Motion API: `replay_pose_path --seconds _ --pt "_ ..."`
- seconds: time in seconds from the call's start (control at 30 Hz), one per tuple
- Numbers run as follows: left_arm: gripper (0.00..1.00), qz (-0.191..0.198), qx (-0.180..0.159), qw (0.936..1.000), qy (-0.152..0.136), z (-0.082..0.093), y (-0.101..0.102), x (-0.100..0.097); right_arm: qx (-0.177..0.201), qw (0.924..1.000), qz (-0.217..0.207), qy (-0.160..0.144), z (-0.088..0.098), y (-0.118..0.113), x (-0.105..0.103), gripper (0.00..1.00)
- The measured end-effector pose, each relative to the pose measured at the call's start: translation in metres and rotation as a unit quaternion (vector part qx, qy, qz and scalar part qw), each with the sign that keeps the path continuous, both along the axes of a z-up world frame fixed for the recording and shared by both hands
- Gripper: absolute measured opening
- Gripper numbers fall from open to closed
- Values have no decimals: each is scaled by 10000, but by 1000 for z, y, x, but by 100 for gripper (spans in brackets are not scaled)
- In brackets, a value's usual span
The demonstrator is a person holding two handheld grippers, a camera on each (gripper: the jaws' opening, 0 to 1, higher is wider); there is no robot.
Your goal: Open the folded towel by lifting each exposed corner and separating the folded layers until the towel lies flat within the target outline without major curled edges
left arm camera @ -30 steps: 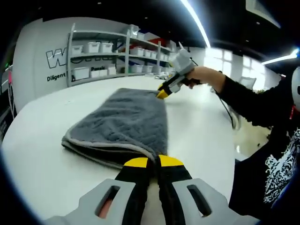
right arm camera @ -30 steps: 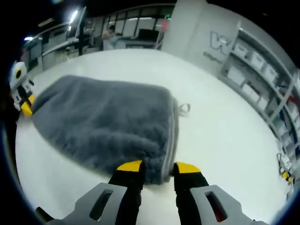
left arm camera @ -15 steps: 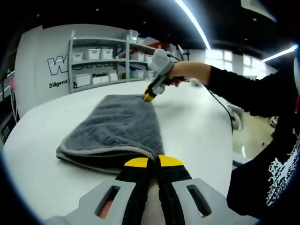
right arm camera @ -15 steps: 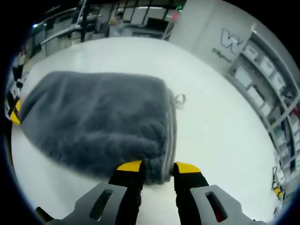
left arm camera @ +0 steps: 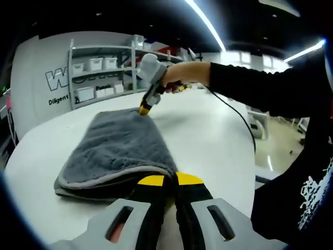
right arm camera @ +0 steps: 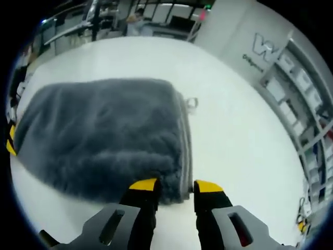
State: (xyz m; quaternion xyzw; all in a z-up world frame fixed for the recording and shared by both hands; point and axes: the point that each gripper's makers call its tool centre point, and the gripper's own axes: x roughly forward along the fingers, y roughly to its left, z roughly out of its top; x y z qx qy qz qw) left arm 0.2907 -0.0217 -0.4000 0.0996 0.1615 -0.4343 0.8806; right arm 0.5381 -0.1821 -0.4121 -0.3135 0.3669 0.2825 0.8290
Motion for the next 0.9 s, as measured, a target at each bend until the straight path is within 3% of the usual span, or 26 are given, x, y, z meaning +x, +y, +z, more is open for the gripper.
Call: replay_pose_path --seconds 0.33,0.63,0.9 --pt "5 -237 11 9997 31 -3 -19 1 -459 9984 242 220 -3 12 15 22" --pt "5 -497 190 9986 -27 -2 -43 2 -493 9968 473 427 -5 25 31 21" --pt "5 -582 156 9982 33 -3 -58 5 -746 9911 918 606 -7 42 38 16"
